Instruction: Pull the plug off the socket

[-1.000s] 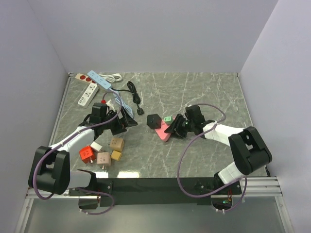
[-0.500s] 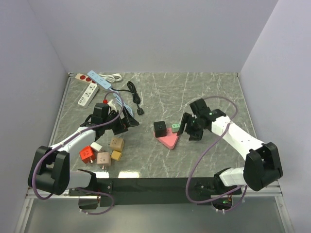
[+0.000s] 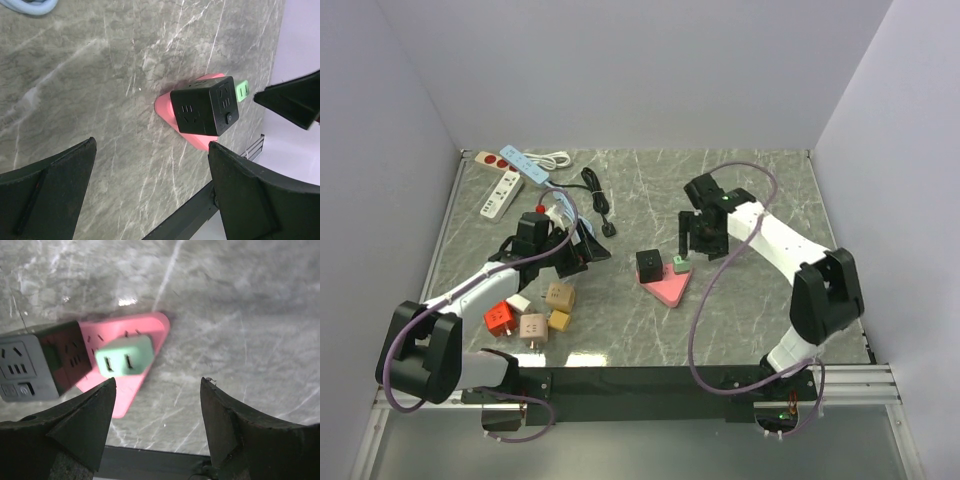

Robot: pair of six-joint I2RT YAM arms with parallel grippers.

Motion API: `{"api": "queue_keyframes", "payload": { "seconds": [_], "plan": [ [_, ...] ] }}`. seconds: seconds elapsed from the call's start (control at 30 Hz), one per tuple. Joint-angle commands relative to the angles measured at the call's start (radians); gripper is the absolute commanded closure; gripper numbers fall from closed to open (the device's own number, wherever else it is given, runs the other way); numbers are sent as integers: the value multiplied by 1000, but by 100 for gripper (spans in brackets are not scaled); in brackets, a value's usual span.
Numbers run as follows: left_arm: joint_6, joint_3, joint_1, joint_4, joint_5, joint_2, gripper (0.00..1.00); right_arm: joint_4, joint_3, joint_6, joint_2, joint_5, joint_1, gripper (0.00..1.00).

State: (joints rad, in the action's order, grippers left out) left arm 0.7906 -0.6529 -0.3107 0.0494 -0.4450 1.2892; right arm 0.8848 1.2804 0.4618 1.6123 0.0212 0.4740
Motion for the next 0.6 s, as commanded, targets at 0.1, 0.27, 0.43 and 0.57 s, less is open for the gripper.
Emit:
{"api": "queue_keyframes", "payload": {
  "seconds": [0.1, 0.27, 0.43, 0.57],
  "plan": [
    [19, -11, -8, -23, 34, -62, 1, 3, 129, -103, 93, 36, 69, 25],
    [19, 1, -8, -11, 43, -79, 1, 2, 145, -129, 150, 14, 89, 25],
    [25, 13, -8, -16, 42, -91, 1, -12, 126, -143, 179, 13, 87, 25],
    [25, 9, -8, -11, 40, -94, 1, -37, 117, -144, 218, -18, 87, 31]
  ]
}}
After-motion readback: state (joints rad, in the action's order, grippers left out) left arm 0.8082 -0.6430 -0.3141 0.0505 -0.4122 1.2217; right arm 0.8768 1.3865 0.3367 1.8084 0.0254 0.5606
